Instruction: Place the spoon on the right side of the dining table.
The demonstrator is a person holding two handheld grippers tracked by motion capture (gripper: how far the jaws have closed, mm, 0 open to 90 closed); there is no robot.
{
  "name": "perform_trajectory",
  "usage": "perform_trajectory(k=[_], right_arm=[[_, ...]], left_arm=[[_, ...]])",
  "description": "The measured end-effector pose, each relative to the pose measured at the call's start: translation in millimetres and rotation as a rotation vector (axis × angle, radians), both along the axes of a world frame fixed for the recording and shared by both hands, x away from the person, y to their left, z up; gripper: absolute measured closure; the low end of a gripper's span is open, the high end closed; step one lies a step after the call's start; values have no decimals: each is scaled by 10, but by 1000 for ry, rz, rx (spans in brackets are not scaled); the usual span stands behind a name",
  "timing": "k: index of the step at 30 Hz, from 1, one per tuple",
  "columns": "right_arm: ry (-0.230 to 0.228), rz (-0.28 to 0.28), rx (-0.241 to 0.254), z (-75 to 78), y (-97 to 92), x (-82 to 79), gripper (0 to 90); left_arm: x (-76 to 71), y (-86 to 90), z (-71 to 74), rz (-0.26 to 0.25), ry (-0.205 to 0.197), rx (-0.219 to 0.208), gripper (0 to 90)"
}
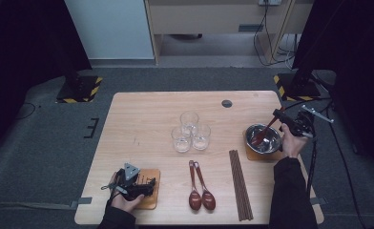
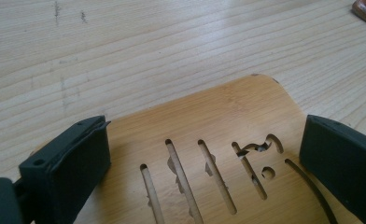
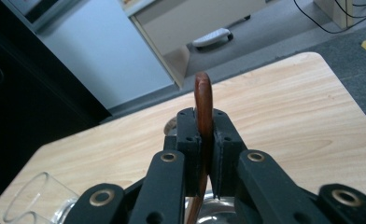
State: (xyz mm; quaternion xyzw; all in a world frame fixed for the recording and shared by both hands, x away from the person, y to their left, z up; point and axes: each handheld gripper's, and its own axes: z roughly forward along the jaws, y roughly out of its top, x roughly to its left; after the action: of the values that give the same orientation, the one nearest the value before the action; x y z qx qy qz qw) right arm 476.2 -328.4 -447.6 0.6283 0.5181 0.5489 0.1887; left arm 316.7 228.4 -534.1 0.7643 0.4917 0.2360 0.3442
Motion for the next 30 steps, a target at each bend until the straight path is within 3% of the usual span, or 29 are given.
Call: perform_trajectory(k=[15, 21, 30], right_arm=[[47, 21, -64, -21, 54, 5, 797], [81, 54, -79, -41, 70, 8, 723], [98, 61, -146, -21, 84, -28, 633]], left_arm=[[-1, 0, 0, 0, 0, 0, 9], [-1, 0, 0, 0, 0, 1, 9], [-1, 0, 0, 0, 0, 1, 9]])
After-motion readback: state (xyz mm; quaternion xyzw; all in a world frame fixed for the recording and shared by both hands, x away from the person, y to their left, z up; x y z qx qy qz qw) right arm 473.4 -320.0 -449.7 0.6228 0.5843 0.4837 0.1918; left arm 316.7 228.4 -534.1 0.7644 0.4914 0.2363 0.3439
